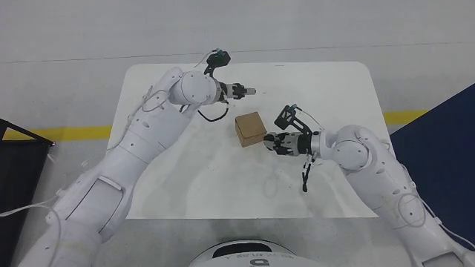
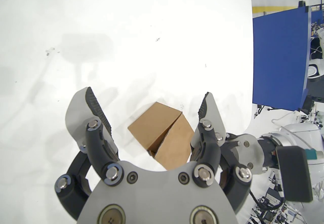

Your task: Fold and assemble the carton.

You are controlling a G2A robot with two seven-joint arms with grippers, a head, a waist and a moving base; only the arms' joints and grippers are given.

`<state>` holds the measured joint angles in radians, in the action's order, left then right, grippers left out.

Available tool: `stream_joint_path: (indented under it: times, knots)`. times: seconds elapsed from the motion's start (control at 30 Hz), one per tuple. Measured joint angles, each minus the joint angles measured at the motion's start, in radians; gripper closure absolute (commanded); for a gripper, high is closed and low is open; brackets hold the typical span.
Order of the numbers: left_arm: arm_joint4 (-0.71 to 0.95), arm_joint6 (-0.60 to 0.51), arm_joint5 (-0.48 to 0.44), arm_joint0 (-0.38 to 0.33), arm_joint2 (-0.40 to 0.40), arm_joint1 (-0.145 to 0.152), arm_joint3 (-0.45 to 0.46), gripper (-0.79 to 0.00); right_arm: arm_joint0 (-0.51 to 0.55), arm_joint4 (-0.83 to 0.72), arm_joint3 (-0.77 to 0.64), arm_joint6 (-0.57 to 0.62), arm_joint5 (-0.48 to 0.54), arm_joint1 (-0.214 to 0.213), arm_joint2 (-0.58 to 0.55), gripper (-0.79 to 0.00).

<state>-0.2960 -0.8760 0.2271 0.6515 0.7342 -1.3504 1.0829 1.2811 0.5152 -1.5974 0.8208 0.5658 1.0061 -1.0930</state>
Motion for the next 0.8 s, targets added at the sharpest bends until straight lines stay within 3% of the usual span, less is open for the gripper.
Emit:
stream_joint_path:
  times: [0.23,0.53,0.8]
  knots:
    - [0.133,-0.012,-0.037,-0.053,-0.031,-0.052,-0.142,-0.785,-0.056,0.003,0.075,-0.017,-0.029,0.015,0.054,0.000]
    - [0.254,-0.070,-0.092,-0.059,0.006,-0.066,-0.217,-0.785,-0.127,0.001,0.172,-0.045,-0.064,0.034,0.103,0.000]
    - [0.265,-0.102,-0.105,-0.063,0.021,-0.066,-0.218,-0.785,-0.096,0.015,0.169,-0.089,-0.089,0.017,0.028,0.000]
